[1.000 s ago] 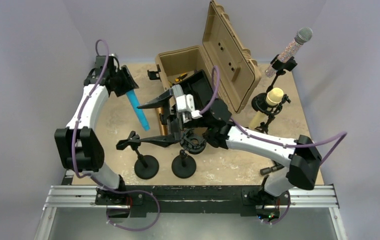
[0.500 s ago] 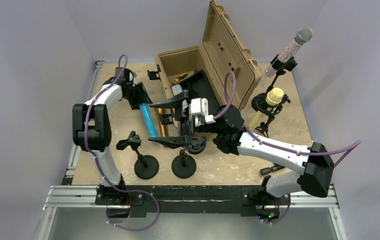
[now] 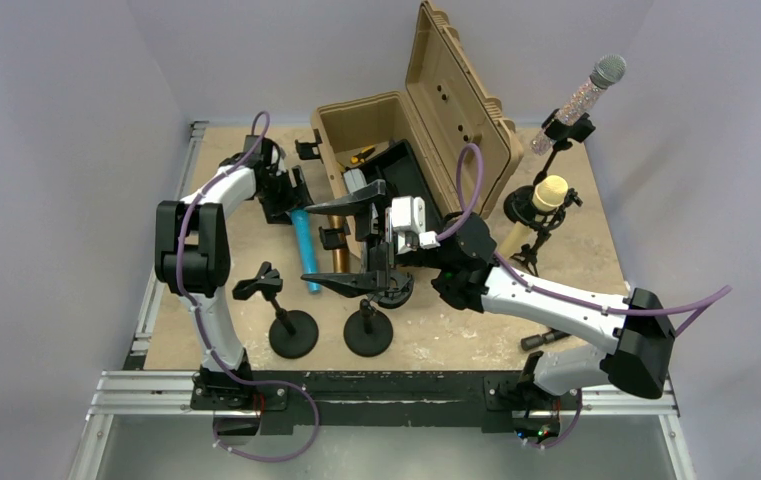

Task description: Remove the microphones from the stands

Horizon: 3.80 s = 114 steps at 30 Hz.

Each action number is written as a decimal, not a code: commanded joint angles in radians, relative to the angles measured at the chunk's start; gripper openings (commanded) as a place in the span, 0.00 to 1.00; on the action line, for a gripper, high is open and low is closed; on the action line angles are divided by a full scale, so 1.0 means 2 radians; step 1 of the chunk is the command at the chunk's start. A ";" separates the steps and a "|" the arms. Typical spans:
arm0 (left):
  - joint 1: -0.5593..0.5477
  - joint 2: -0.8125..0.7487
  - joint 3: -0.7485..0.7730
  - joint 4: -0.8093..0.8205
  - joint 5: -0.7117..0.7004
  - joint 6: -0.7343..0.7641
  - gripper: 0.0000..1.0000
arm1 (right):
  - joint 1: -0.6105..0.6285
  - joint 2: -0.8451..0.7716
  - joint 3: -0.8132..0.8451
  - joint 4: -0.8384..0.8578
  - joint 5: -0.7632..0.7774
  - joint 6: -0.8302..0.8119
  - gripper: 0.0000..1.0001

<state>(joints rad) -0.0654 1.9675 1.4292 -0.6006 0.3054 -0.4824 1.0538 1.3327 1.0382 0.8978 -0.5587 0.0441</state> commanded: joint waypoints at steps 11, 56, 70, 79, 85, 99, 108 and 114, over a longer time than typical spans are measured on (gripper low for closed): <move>0.000 -0.037 0.013 0.002 0.002 0.006 0.81 | -0.001 0.005 0.001 0.011 0.013 0.000 0.99; -0.053 -0.436 -0.018 -0.006 -0.143 0.068 0.89 | 0.115 0.150 0.146 -0.160 0.159 -0.133 0.55; -0.066 -0.450 -0.014 -0.014 -0.151 0.076 0.89 | 0.119 0.150 0.146 -0.188 0.194 -0.126 0.59; -0.072 -0.455 -0.017 -0.013 -0.172 0.083 0.89 | 0.120 0.164 0.153 -0.212 0.195 -0.128 0.39; -0.072 -0.455 -0.019 -0.011 -0.174 0.084 0.88 | 0.121 0.165 0.134 -0.236 0.193 -0.141 0.33; -0.073 -0.457 -0.024 -0.006 -0.185 0.086 0.89 | 0.128 0.203 0.101 -0.284 0.184 -0.155 0.32; -0.073 -0.458 -0.027 -0.003 -0.187 0.088 0.89 | 0.129 0.204 0.060 -0.281 0.178 -0.140 0.31; -0.073 -0.458 -0.028 -0.002 -0.185 0.088 0.89 | 0.130 0.199 0.038 -0.266 0.177 -0.127 0.32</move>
<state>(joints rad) -0.2054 1.0729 1.3758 -0.6453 -0.0574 -0.3283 1.3071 1.6802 1.1843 0.5755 -0.2005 -0.2634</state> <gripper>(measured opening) 0.887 0.321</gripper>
